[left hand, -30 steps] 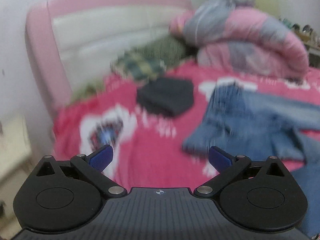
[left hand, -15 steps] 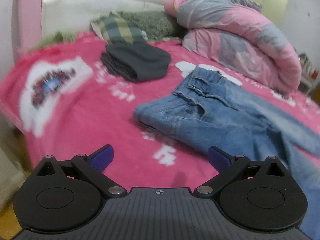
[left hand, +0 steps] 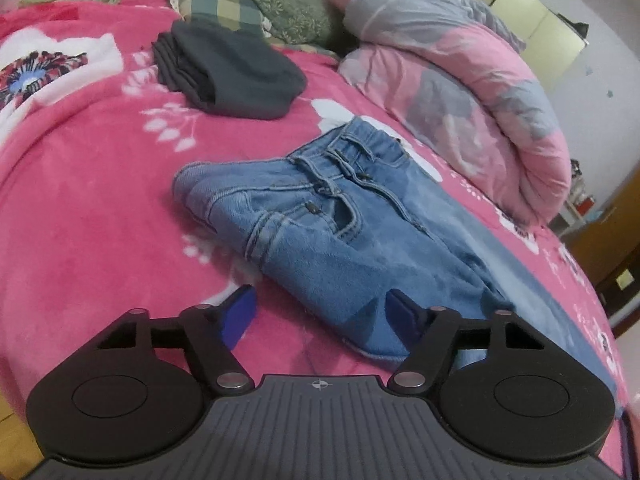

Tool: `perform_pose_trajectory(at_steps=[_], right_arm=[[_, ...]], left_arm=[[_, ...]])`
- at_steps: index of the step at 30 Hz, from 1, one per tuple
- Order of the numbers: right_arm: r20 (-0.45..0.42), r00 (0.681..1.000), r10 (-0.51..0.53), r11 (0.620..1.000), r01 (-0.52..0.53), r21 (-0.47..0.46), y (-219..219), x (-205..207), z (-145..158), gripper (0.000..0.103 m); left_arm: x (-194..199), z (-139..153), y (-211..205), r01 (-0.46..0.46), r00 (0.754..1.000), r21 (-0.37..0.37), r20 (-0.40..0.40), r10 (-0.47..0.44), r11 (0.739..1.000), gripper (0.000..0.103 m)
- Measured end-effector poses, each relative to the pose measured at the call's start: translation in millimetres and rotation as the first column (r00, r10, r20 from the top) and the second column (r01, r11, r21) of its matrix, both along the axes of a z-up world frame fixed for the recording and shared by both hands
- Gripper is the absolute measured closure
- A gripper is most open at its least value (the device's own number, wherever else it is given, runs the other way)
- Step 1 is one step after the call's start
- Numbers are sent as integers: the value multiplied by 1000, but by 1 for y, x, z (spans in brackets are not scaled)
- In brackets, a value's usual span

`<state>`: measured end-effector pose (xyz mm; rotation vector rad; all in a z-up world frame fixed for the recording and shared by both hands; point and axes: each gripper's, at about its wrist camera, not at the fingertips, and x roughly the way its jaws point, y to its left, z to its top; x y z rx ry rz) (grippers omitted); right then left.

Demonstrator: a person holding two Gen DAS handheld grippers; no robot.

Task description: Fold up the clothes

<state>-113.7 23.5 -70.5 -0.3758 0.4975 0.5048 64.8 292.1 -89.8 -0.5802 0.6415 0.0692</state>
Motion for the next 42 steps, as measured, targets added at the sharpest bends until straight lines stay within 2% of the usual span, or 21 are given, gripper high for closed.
perform_pose_trajectory(at_steps=[2, 5, 7, 8, 9, 11, 15, 17, 20, 22, 26, 30, 32, 34, 35, 36, 38, 39, 40, 41, 42], right_arm=[[12, 1000, 16, 999, -16, -41, 10, 3, -7, 34], [-4, 1000, 23, 996, -23, -86, 22, 13, -23, 35], [-27, 1000, 13, 998, -15, -58, 21, 19, -29, 43], [-41, 999, 14, 999, -15, -30, 19, 22, -30, 55], [-53, 999, 5, 1000, -5, -7, 15, 23, -27, 78], [-47, 998, -40, 999, 42, 29, 3, 25, -18, 91], [-30, 982, -187, 971, 190, 146, -56, 40, 23, 93], [-28, 959, -282, 931, 281, 234, -98, 51, 48, 92], [-9, 897, -441, 851, 422, 312, -157, 68, 73, 92], [-12, 843, -538, 783, 505, 363, -196, 78, 86, 92], [-31, 734, -679, 685, 648, 334, -240, 99, 75, 92], [-208, 599, -773, 533, 792, 297, -276, 119, 47, 83], [-217, 588, -779, 499, 792, 352, -281, 106, 46, 83], [-147, 647, -748, 555, 732, 396, -266, 93, 53, 81], [-99, 697, -710, 613, 682, 399, -255, 91, 59, 77], [-55, 755, -654, 682, 619, 388, -239, 93, 64, 64], [5, 873, -487, 823, 457, 337, -208, 105, 69, 43], [31, 919, -394, 879, 367, 306, -192, 111, 72, 36], [42, 946, -321, 917, 299, 263, -177, 122, 71, 35], [50, 968, -246, 949, 229, 218, -162, 133, 70, 34], [54, 976, -211, 967, 201, 160, -150, 145, 67, 34]], left_arm=[[3, 0, 0, -3, 1000, -1, 1, 3, 1000, 44], [6, -2, 2, -2, 1000, -4, 3, 2, 1000, 45], [6, -3, 2, 0, 1000, -4, 6, 0, 1000, 46], [6, -3, 2, 0, 1000, -5, 8, 0, 1000, 46], [5, -4, 3, 0, 1000, -8, 11, 0, 1000, 46], [5, -4, 4, 0, 1000, -16, 17, 0, 1000, 46], [2, -6, 8, 8, 999, -38, 35, -6, 999, 46], [-1, -7, 10, 22, 998, -37, 52, -20, 999, 45], [-8, -9, 12, 38, 997, -41, 74, -35, 998, 42], [-13, -10, 13, 45, 995, -54, 86, -41, 998, 40], [-16, -11, 19, 51, 994, -98, 101, -41, 994, 35], [-14, -11, 25, 49, 994, -150, 106, -34, 987, 25], [-13, -9, 26, 47, 993, -155, 110, -30, 987, 22], [-10, -8, 28, 41, 994, -160, 103, -25, 986, 22], [-9, -8, 29, 38, 995, -163, 99, -22, 986, 22], [-8, -8, 29, 35, 995, -166, 94, -19, 986, 22], [-6, -7, 31, 21, 997, -181, 77, -7, 983, 23], [-8, -4, 30, 13, 997, -167, 81, 1, 986, 24], [-10, -1, 29, 4, 996, -149, 87, 9, 989, 24], [-13, 5, 25, 20, 994, -99, 107, -9, 995, 24], [-17, 11, 20, 38, 991, -42, 128, -33, 998, 24]])
